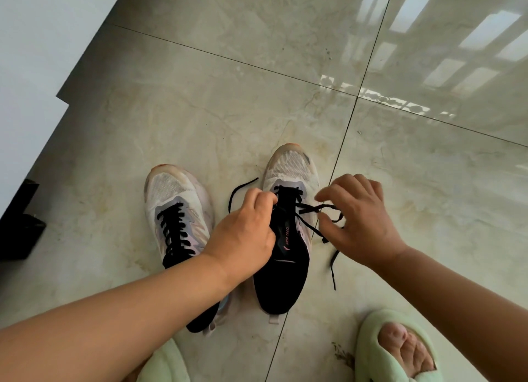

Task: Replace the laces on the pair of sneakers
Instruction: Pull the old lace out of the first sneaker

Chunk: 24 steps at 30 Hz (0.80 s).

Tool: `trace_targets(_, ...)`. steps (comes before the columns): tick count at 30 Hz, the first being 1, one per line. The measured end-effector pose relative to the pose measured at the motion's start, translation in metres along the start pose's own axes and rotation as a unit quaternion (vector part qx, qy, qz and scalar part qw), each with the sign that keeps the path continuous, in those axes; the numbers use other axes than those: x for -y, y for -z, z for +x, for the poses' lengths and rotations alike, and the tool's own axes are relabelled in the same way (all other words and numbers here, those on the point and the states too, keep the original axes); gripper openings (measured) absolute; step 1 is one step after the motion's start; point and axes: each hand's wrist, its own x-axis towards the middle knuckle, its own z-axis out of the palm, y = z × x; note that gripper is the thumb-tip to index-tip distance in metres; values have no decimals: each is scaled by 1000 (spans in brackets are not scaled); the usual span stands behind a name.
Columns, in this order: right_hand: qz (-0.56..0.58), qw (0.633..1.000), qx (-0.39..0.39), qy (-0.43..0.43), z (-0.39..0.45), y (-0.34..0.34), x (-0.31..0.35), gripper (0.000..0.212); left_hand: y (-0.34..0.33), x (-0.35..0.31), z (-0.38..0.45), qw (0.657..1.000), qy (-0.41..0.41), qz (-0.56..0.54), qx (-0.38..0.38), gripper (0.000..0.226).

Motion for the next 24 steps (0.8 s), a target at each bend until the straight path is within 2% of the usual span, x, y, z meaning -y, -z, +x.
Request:
trace_targets(5,-37,995,18,86,10,-1,17,7,0,1,1,1000,-3,-1,-1,41)
trace_targets(10,-99,989,19,111,14,0,17,31,0,0,0,1000,0,-5,-1,41)
trace_targets(12,-123,987,16,102,14,-2,16,29,0,0,0,1000,0,-6,-2,41)
trace_targets(15,-146,987,32,59,10,-6,1,8,0,0,-1,1000,2,-5,-2,41)
trace_targets(19,-180,978,88,-53,-3,-7,-33,10,0,1,0,1000,2,1,-1,41)
trace_targets(22,-236,950,147,-140,-10,-9,-49,5,0,0,0,1000,5,0,0,40)
trace_targets(24,-248,934,160,-200,-12,-10,-53,5,-1,1,0,1000,5,1,0,40)
